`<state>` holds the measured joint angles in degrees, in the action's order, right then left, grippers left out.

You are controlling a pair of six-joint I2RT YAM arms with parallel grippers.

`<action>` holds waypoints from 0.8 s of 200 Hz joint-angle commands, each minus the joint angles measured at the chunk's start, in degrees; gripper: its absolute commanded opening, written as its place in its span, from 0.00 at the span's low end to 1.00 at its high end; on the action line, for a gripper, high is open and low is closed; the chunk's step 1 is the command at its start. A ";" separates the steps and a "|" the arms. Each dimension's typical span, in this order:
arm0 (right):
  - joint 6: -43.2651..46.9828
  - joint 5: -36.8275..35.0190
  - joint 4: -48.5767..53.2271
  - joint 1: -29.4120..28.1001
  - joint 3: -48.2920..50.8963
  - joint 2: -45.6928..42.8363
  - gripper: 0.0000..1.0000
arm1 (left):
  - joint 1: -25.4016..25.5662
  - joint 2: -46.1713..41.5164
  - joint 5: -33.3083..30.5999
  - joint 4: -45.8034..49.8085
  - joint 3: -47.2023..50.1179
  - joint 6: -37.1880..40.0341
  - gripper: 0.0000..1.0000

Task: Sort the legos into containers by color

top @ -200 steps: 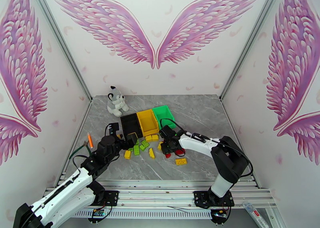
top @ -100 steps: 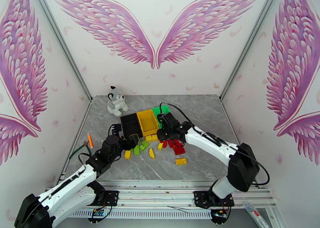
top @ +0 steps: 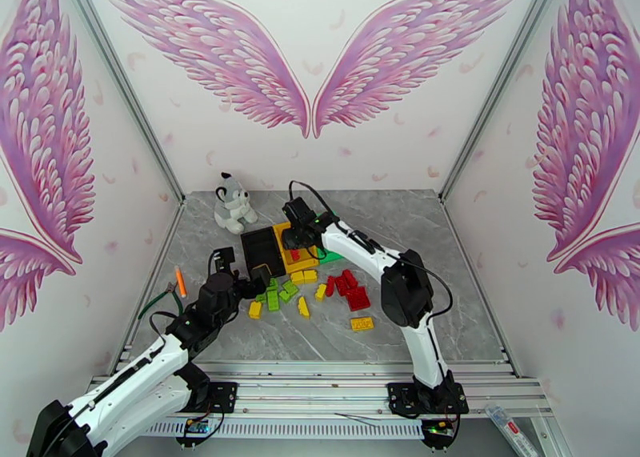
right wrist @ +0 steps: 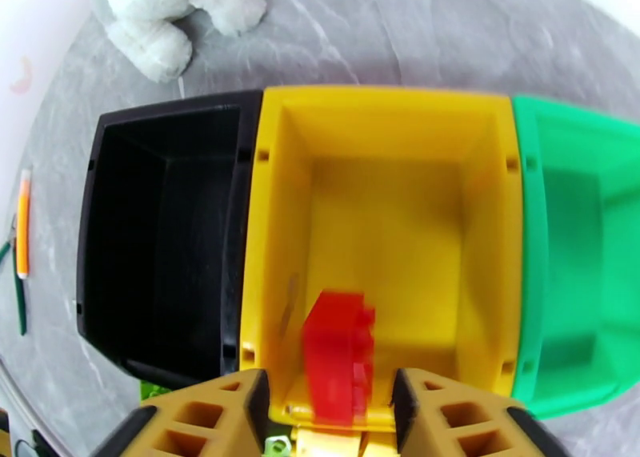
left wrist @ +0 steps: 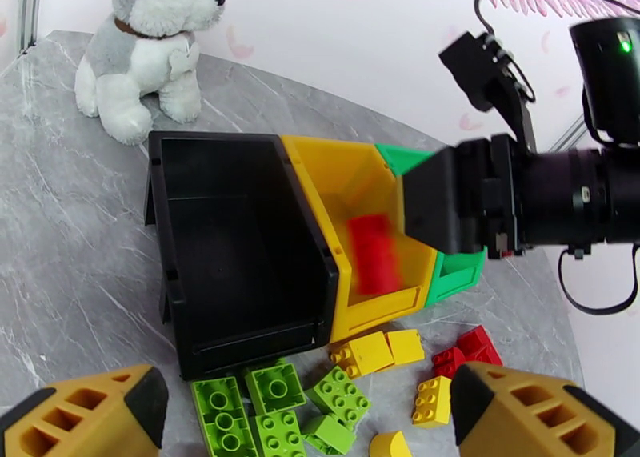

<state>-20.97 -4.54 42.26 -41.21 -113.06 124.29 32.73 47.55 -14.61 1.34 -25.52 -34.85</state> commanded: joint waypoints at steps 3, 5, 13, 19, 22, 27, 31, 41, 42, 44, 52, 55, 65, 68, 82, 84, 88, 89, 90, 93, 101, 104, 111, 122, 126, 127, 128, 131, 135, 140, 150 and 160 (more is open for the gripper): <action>0.49 -1.98 3.81 -0.39 -1.64 -2.01 0.56 | -0.25 -0.53 1.25 1.80 -0.76 1.15 0.99; 0.49 -2.01 3.78 -0.37 -1.31 -2.29 0.56 | -0.27 -0.53 1.41 1.82 -0.76 1.16 0.99; 0.41 -2.26 3.58 -0.34 0.42 -4.47 0.56 | -0.24 -0.45 2.06 1.56 -0.76 1.33 0.99; 0.25 -2.37 3.20 -0.34 2.62 -6.37 0.56 | -0.30 -0.31 2.73 1.34 -0.76 1.43 0.99; 0.17 -2.45 2.92 -0.36 3.83 -7.39 0.56 | -0.30 -0.20 3.14 1.27 -0.80 1.56 0.99; 0.07 -2.52 2.26 -0.36 6.05 -9.28 0.57 | -0.29 -0.03 3.69 1.13 -0.91 1.65 0.99; -0.03 -2.58 1.68 -0.36 7.96 -10.79 0.57 | -0.22 0.20 4.01 1.10 -0.96 1.67 0.99; -0.20 -3.09 0.49 -0.36 12.83 -14.60 0.58 | -0.08 0.86 5.08 0.81 -1.21 1.88 0.99; -0.25 -3.19 0.43 -0.36 13.28 -15.04 0.58 | -0.06 0.96 5.19 0.83 -1.25 1.84 0.99; -0.33 -3.31 0.32 -0.36 14.22 -15.68 0.59 | 0.05 1.07 5.38 0.76 -1.32 1.84 0.99; -0.54 -4.00 0.03 -0.27 17.82 -18.64 0.60 | 0.23 1.80 6.22 0.47 -1.53 1.81 0.99; -0.62 -4.29 -0.05 -0.21 19.07 -19.35 0.61 | 0.33 2.17 6.52 0.34 -1.55 1.74 0.99; -1.21 -4.84 -0.57 0.05 23.93 -22.78 0.64 | 0.74 3.25 7.62 -0.15 -1.75 1.40 0.99; -1.40 -4.89 -0.83 0.21 25.33 -23.66 0.65 | 0.94 3.57 7.89 -0.33 -1.81 1.30 0.99; -2.11 -5.26 -2.11 0.88 31.60 -28.37 0.67 | 1.98 5.31 8.58 -1.17 -2.22 0.95 0.99; -2.20 -5.30 -2.30 0.98 32.46 -28.72 0.67 | 2.16 5.48 8.64 -1.24 -2.33 1.00 0.99; -2.30 -5.46 -2.62 1.14 34.01 -29.98 0.68 | 2.60 5.99 8.71 -1.40 -2.45 1.00 0.99; -2.31 -5.51 -2.71 1.22 34.38 -30.25 0.68 | 2.69 6.16 8.67 -1.42 -2.49 1.00 0.99; -2.31 -5.50 -2.80 1.31 34.78 -30.51 0.68 | 2.78 6.29 8.65 -1.47 -2.50 0.96 0.99; -2.36 -5.77 -3.07 1.47 35.79 -31.26 0.68 | 3.15 6.59 8.69 -1.51 -2.66 1.04 0.99; -2.39 -6.60 -3.59 1.78 38.22 -32.81 0.68 | 4.15 7.46 8.51 -1.82 -3.07 1.31 0.99; -2.40 -6.88 -3.80 1.90 38.91 -33.19 0.68 | 4.55 7.78 8.34 -1.84 -3.21 1.39 0.99; -2.36 -7.38 -4.34 2.25 40.88 -34.09 0.68 | 5.48 8.44 7.88 -1.95 -3.59 1.70 0.99; -2.28 -7.59 -5.79 2.83 43.56 -34.78 0.65 | 7.05 9.41 7.10 -2.11 -4.12 2.32 0.99; -2.21 -7.56 -6.43 3.08 44.34 -34.90 0.65 | 7.69 9.75 6.77 -2.13 -4.33 2.57 0.99; -2.22 -7.58 -6.55 3.12 44.51 -34.90 0.65 | 7.83 9.80 6.65 -2.18 -4.39 2.63 0.99; -2.23 -7.59 -6.65 3.18 44.59 -34.90 0.65 | 7.98 9.86 6.54 -2.16 -4.42 2.70 0.99; -2.23 -7.66 -7.05 3.30 45.21 -34.82 0.64 | 8.40 10.14 6.26 -2.12 -4.58 2.90 0.99; -2.24 -7.76 -7.50 3.54 45.91 -34.73 0.64 | 8.84 10.44 5.91 -2.10 -4.78 3.14 0.99; -2.23 -7.83 -8.05 3.86 46.71 -34.59 0.64 | 9.45 10.90 5.59 -2.11 -5.08 3.36 0.99; -2.47 -7.84 -8.91 4.64 48.19 -34.26 0.65 | 10.26 11.57 5.14 -2.01 -5.46 3.63 0.99; -2.63 -6.86 -9.12 5.40 49.17 -33.82 0.68 | 10.79 12.09 5.12 -2.08 -5.78 3.65 0.99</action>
<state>-22.72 -10.83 36.51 -37.32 -66.32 90.02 42.22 58.43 -8.01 0.47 -28.56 -32.73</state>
